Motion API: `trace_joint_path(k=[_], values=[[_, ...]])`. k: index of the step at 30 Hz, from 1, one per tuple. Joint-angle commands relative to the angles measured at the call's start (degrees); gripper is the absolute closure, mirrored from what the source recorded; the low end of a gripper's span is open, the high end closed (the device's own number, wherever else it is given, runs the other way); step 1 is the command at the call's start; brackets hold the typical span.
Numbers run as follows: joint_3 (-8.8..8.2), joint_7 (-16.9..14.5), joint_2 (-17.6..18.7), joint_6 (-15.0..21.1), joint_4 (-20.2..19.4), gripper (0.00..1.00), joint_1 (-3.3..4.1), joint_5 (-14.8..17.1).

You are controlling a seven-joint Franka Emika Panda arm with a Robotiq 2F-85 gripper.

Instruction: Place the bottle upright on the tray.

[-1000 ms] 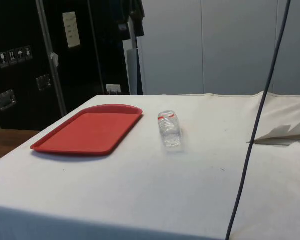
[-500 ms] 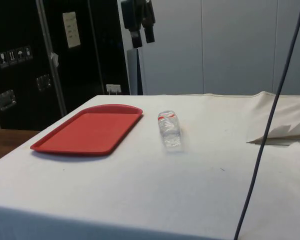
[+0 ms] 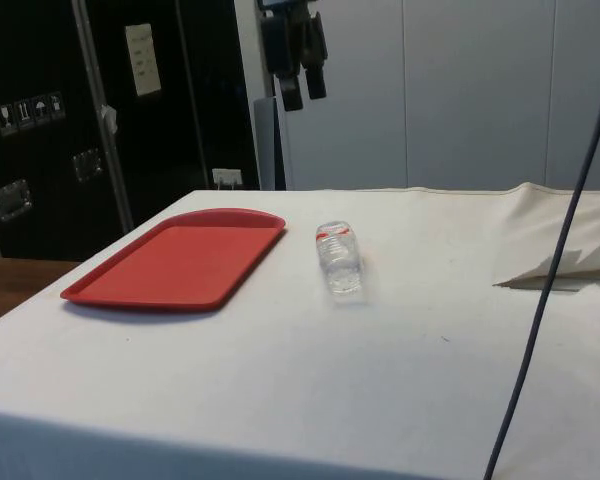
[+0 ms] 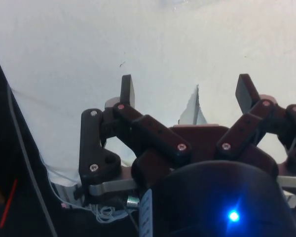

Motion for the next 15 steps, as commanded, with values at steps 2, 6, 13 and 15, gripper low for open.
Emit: trace_joint_path(k=[2, 6, 13, 15], values=[[0.23, 1.0, -0.3, 1.4, -1.1, 0.00, -0.06, -0.7], [0.23, 1.5, -0.5, 2.5, -1.9, 0.00, -0.11, -0.9], [0.34, 1.8, -0.1, 3.5, -2.4, 0.00, 0.00, -1.0], [0.69, 3.0, -0.9, 5.0, -3.4, 0.00, -0.06, -2.1]])
